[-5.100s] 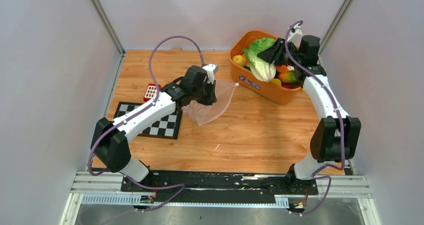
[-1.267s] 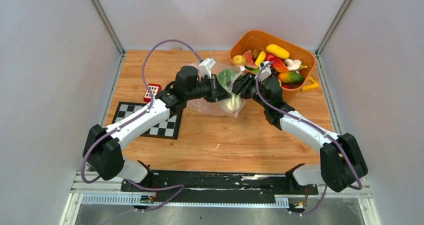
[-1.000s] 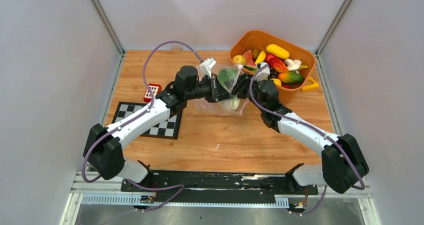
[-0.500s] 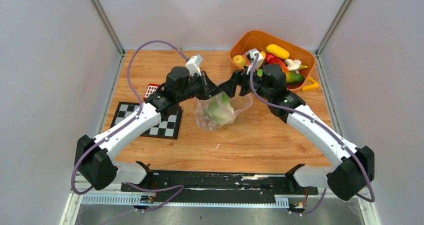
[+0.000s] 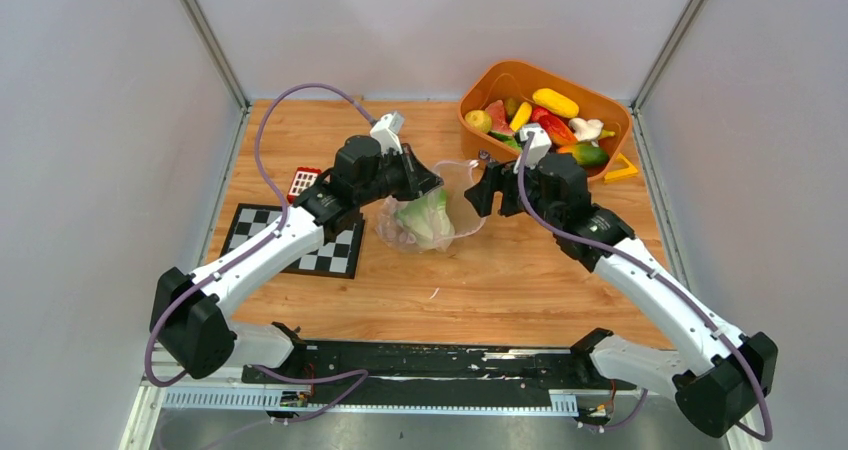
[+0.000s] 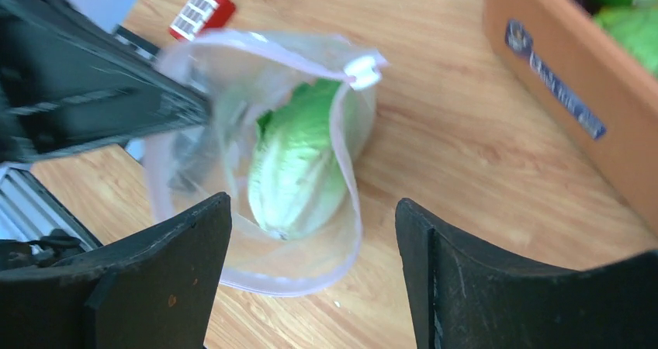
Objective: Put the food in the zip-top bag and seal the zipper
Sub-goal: Place the fake vegetable in the zipper food storage bag, then move the bin to the center of the board.
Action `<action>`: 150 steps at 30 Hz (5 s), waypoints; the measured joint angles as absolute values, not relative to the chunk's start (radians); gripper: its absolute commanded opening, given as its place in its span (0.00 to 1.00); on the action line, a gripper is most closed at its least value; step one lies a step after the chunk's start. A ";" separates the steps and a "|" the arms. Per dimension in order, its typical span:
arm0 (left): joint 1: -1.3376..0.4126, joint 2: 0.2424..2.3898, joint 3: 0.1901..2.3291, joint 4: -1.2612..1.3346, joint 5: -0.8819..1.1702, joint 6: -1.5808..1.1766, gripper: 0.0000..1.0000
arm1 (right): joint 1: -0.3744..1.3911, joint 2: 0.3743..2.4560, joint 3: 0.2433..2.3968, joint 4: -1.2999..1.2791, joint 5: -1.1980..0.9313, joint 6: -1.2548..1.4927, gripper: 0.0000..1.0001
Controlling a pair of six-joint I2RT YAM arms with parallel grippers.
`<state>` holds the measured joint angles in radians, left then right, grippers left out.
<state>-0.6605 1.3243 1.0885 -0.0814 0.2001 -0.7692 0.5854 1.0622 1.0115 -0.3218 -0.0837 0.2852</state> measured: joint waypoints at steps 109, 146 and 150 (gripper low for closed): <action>-0.580 1.308 1.173 -0.196 0.134 -0.548 0.00 | 0.019 1.573 1.349 -0.308 -0.104 0.145 0.71; -0.580 1.274 1.173 -0.266 0.124 -0.503 0.00 | 0.356 1.635 1.343 -0.660 -0.440 -0.075 0.74; -0.580 1.257 1.173 -0.266 0.113 -0.503 0.00 | 0.358 1.548 1.294 -0.596 -0.323 -0.024 0.69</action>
